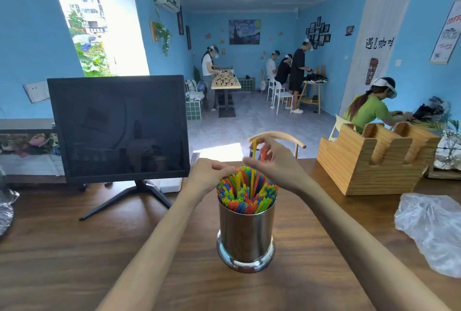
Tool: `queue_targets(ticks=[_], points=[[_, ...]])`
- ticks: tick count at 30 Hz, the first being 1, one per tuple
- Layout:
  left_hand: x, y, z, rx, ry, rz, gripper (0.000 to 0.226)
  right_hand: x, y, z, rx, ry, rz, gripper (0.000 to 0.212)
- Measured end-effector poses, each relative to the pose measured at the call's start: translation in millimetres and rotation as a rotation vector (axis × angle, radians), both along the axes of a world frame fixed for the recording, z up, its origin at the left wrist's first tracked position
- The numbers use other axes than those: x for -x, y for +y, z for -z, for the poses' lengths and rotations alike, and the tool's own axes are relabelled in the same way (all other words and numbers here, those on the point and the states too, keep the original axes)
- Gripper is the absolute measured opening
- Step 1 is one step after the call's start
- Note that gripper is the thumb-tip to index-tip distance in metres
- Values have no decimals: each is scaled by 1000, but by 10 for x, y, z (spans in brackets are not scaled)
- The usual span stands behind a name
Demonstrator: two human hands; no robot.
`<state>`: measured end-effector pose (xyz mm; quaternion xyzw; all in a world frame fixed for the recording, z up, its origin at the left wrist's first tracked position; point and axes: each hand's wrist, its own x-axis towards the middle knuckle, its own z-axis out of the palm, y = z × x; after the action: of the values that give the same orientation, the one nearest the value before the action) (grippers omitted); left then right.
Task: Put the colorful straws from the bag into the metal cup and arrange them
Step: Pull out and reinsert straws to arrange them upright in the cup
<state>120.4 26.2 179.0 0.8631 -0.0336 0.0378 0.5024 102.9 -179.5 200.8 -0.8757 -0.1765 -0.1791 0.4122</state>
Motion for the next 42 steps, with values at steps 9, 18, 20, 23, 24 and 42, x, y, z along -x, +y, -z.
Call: queue_targets(ticks=[9,18,20,23,24,42], points=[[32,53,-37,50,-145,-38,15,-38,153,117,408,29,-6,34],[79,126,-179,167,10,63,23,-80,59,122,337,80,-44,32],[97,115,-184,198,-1,50,26,-106,34,135,214,58,-53,25],[127,90,-207,189,-114,9,27,-147,9,150,149,51,-77,20],[141,67,-229,158,-184,-6,28,-158,0,154,137,58,-100,22],[445,30,-728,742,-565,-198,14,-52,-395,-171,-357,198,-378,18]])
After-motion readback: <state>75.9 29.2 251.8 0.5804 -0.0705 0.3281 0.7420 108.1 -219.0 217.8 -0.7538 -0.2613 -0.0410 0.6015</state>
